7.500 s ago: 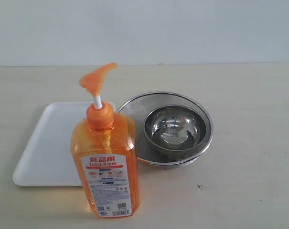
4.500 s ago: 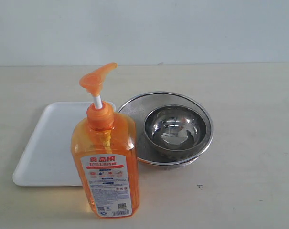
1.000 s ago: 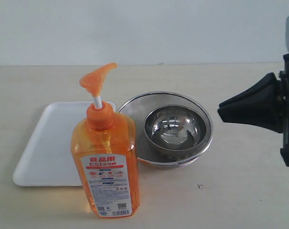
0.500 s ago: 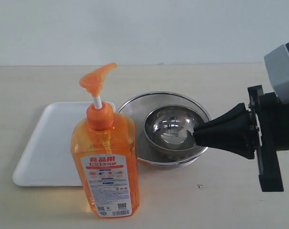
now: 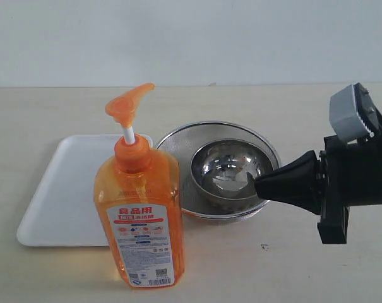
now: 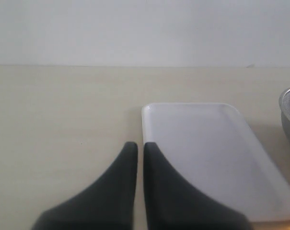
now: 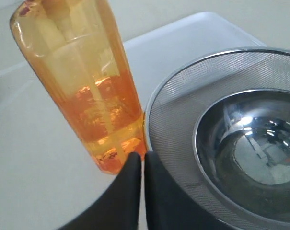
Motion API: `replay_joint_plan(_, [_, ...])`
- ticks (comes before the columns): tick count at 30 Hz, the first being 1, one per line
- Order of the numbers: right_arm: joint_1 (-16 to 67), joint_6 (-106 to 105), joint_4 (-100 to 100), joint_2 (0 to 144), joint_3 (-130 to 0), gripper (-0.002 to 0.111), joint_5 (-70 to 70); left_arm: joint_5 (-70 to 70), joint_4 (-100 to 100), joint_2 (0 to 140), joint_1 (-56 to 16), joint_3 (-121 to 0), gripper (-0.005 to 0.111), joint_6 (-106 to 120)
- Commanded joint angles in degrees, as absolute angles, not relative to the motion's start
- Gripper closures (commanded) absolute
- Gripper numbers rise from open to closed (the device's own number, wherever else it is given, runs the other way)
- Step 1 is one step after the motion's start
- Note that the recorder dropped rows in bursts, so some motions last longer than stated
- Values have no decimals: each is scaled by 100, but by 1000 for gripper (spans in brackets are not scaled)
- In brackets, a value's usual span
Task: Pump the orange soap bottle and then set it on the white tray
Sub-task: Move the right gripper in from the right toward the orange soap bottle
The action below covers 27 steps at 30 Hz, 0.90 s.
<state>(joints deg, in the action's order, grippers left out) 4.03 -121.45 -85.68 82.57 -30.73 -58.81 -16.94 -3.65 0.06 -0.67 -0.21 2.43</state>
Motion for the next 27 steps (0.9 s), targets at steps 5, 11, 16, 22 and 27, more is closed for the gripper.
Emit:
replay_joint_plan(5, [395,-12201,-8661,8725,-3159,108,-6086,-1690,-364,0,-61,0,102,260])
replay_joint_plan(11, [395,-12201,-8796,8850,-3159,108,-6271,-1690,-364,0,-61,0,102,260])
replay_joint_plan(16, [692,-12201,-8807,8860,-3159,108,-6246,-1690,-364,0,-61,0,102,260])
replay_joint_plan(22, [1117,-12201,-8855,8860,-3159,108,-5892,-1690,-364,0,-61,0,102,260])
replay_joint_plan(27, [1194,-12201,-8855,8860,-3159,108,-5853,-1690,-364,0,-61,0,102,260])
